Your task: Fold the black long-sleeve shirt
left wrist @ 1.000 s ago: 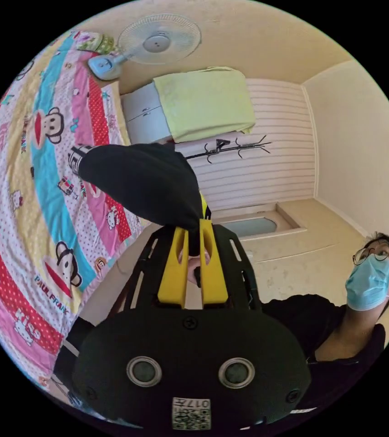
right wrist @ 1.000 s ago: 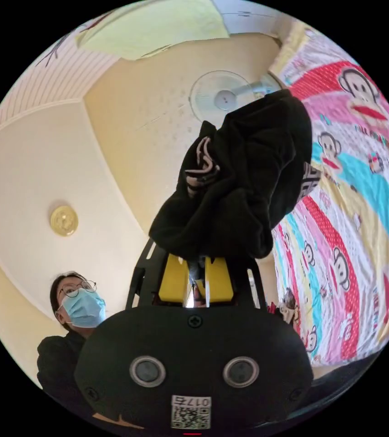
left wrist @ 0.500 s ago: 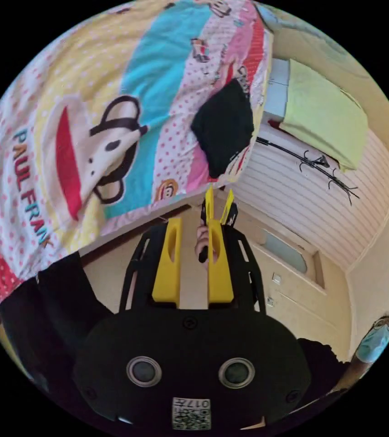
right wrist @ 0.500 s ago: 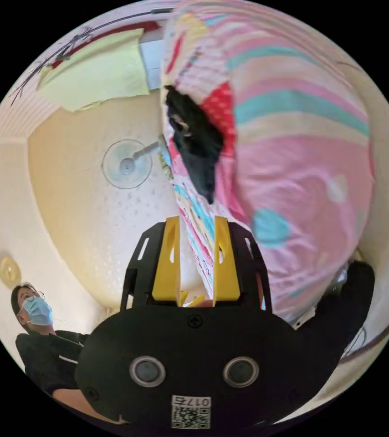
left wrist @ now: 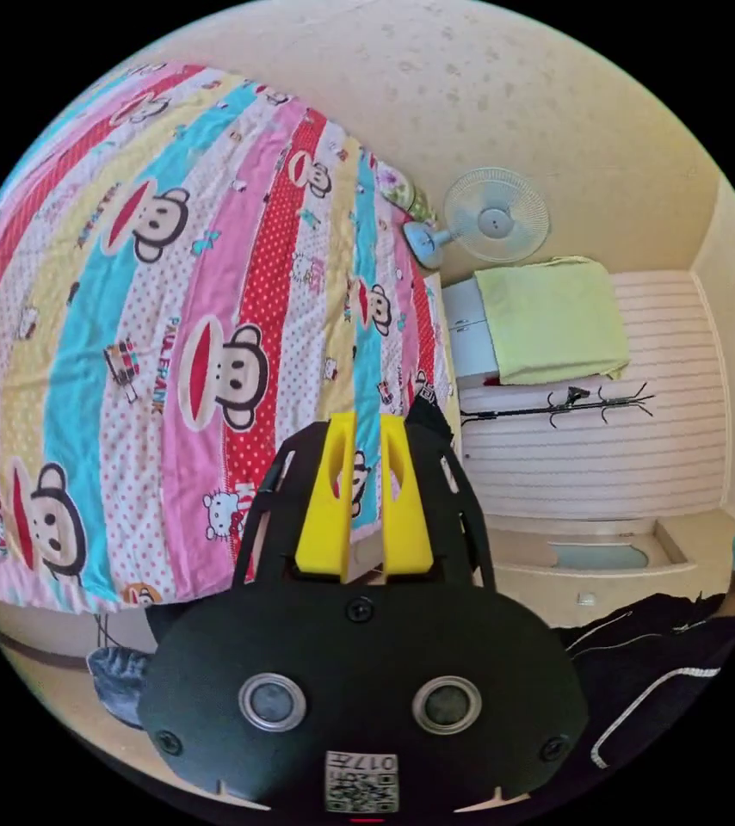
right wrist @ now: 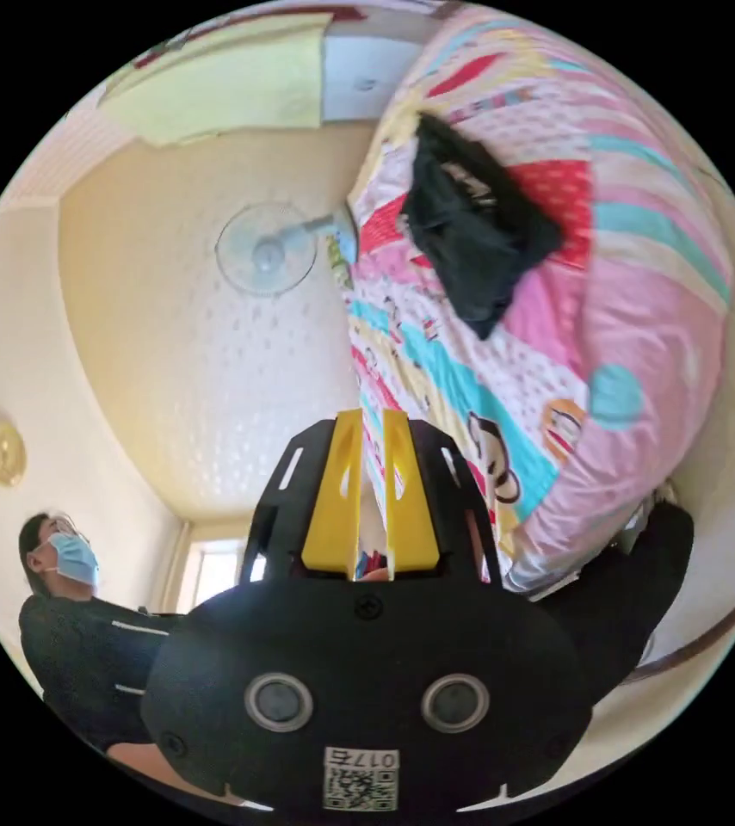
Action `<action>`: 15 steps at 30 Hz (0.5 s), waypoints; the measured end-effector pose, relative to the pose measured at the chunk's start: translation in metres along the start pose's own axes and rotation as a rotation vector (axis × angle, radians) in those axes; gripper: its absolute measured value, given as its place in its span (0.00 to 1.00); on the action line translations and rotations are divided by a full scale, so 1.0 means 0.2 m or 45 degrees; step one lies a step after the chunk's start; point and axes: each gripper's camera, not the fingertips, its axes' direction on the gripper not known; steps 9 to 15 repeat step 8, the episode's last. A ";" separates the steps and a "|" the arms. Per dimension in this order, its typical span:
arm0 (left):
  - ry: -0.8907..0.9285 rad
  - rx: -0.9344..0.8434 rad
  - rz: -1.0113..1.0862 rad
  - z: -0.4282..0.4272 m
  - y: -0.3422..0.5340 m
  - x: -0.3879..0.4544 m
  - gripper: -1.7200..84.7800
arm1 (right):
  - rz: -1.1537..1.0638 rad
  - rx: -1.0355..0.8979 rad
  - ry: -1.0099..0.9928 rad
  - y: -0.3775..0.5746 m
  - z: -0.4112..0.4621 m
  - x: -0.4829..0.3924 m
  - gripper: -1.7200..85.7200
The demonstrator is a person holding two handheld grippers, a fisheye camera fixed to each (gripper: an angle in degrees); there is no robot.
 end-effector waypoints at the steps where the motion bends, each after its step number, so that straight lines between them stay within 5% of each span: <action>1: -0.055 0.028 0.068 -0.07 0.01 0.07 0.05 | -0.146 -0.164 0.033 -0.13 0.17 -0.23 0.06; 4: -0.330 0.219 0.401 -0.38 0.19 0.41 0.02 | -0.646 -0.529 0.100 -0.20 0.58 -0.90 0.05; 8: -0.827 0.749 0.637 -0.75 0.73 0.72 0.01 | -1.308 -0.836 0.125 0.25 1.01 -1.69 0.03; 15: -0.827 0.749 0.637 -0.75 0.73 0.72 0.01 | -1.308 -0.836 0.125 0.25 1.01 -1.69 0.03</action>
